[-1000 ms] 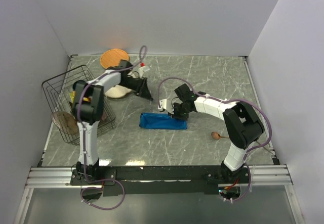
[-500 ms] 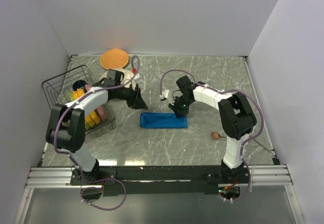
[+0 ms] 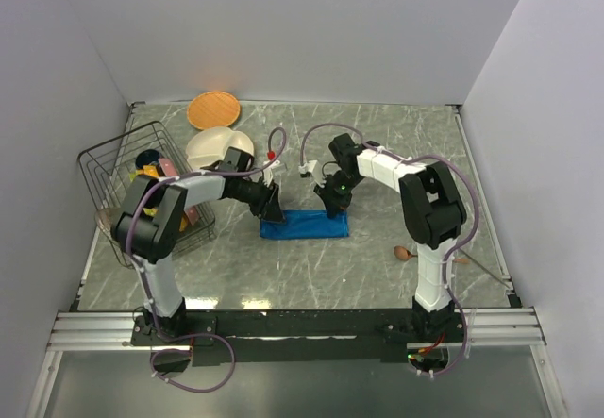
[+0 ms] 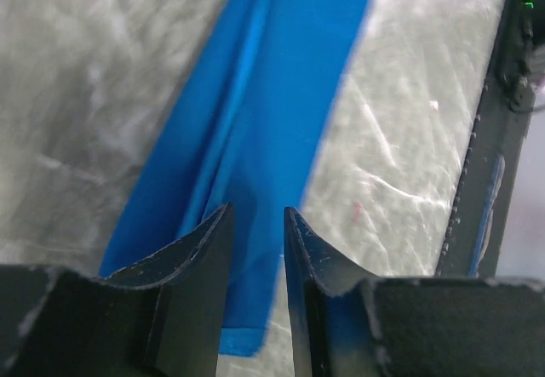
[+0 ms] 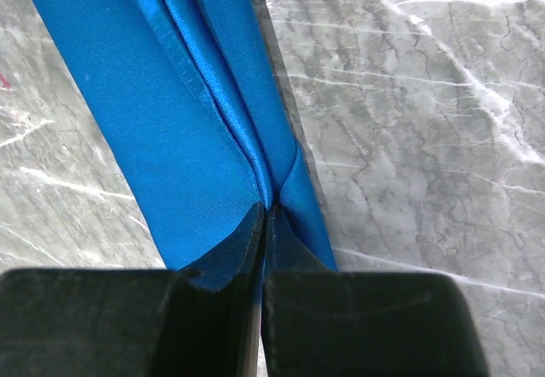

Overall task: Fold the napkin into a case and place the utensils inside
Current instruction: Fold the 2/3-rectangle-folded napkin at the center of the board, then smooth out the smaller rectangle-folded napkin at the center of the board.

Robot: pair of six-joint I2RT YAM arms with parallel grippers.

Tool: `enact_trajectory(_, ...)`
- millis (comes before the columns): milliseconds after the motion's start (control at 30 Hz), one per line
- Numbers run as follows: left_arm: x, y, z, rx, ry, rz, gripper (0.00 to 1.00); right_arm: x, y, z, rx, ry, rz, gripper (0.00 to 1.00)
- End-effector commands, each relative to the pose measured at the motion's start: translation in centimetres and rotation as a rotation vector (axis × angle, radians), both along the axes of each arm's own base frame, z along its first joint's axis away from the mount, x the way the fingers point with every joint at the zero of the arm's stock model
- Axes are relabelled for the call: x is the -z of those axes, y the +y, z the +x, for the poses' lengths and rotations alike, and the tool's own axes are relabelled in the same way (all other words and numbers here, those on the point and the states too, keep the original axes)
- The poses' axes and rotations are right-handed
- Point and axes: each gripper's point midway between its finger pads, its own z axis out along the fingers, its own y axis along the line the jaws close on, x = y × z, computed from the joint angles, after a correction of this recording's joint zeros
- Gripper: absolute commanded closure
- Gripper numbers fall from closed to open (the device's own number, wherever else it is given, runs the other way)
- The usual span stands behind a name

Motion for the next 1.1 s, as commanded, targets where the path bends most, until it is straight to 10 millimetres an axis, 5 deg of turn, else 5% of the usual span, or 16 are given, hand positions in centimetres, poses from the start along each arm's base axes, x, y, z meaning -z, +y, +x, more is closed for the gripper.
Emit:
enact_trajectory(0, 0.7, -0.2, 3.7, -0.093, 0.021, 0.002, 0.64, 0.0, -0.1, 0.8, 0.029, 0.016, -0.001, 1.0)
enact_trajectory(200, 2.9, -0.2, 4.4, -0.118, 0.143, 0.05, 0.65, -0.7, 0.2, 1.5, 0.043, 0.007, 0.01, 0.98)
enact_trajectory(433, 4.2, 0.4, 3.4, -0.089, 0.222, 0.095, 0.68, -6.0, 0.7, 3.0, 0.186, -0.016, 0.124, 0.54)
enact_trajectory(533, 4.5, 0.4, 3.6, -0.091, 0.24, 0.101, 0.7, -9.1, 0.7, 3.5, 0.303, -0.008, 0.201, 0.45)
enact_trajectory(733, 4.7, 0.4, 3.8, -0.107, 0.266, 0.113, 0.72, -12.7, 2.2, 1.2, 0.512, 0.239, 0.401, 0.47)
enact_trajectory(867, 5.0, 0.3, 3.7, -0.119, 0.301, 0.113, 0.74, -12.2, 4.0, -1.5, 0.614, 0.488, 0.468, 0.54)
enact_trajectory(1067, 5.4, 0.1, 3.9, -0.127, 0.319, 0.12, 0.75, -6.3, 4.7, -3.1, 0.735, 0.697, 0.401, 0.6)
